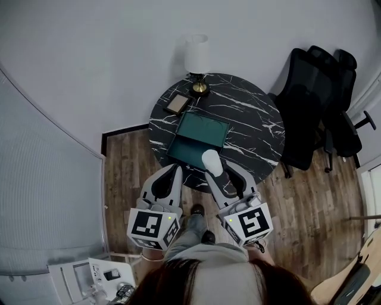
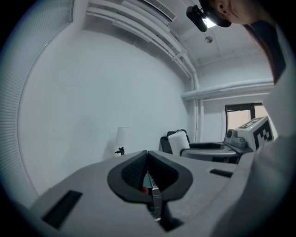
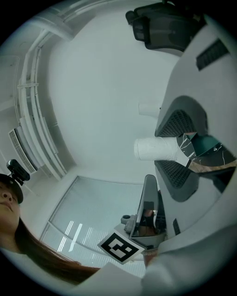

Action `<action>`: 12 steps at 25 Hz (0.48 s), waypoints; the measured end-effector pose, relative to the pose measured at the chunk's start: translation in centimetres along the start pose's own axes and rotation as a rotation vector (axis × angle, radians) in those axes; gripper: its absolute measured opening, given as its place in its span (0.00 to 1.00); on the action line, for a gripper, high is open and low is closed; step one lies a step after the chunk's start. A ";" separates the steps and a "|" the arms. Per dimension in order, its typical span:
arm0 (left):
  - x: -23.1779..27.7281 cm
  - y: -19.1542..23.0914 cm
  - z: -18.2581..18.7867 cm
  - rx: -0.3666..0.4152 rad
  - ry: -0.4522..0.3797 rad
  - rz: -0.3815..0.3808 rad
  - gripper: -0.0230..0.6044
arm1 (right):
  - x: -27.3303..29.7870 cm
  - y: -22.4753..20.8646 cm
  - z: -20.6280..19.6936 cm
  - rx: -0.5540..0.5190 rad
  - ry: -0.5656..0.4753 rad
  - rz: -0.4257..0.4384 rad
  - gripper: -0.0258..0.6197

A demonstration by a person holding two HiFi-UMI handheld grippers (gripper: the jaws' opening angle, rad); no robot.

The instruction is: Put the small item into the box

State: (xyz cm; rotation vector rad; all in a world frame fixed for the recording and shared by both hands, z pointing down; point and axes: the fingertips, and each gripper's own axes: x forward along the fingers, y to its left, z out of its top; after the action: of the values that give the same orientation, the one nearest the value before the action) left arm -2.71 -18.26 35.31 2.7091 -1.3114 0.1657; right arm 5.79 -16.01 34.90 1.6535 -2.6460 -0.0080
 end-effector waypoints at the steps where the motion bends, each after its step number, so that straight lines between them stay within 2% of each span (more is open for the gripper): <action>1: 0.3 0.3 0.0 -0.002 0.001 -0.002 0.05 | 0.4 -0.1 -0.2 0.003 0.005 0.000 0.31; 12: 3.5 3.4 0.1 -0.017 0.006 -0.032 0.05 | 4.6 -0.9 -1.8 -0.004 0.052 -0.010 0.31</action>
State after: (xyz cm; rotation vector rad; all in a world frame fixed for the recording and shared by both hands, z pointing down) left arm -3.16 -23.07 35.97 2.7115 -1.2618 0.1587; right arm 4.58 -20.50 36.74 1.6427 -2.5982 0.0288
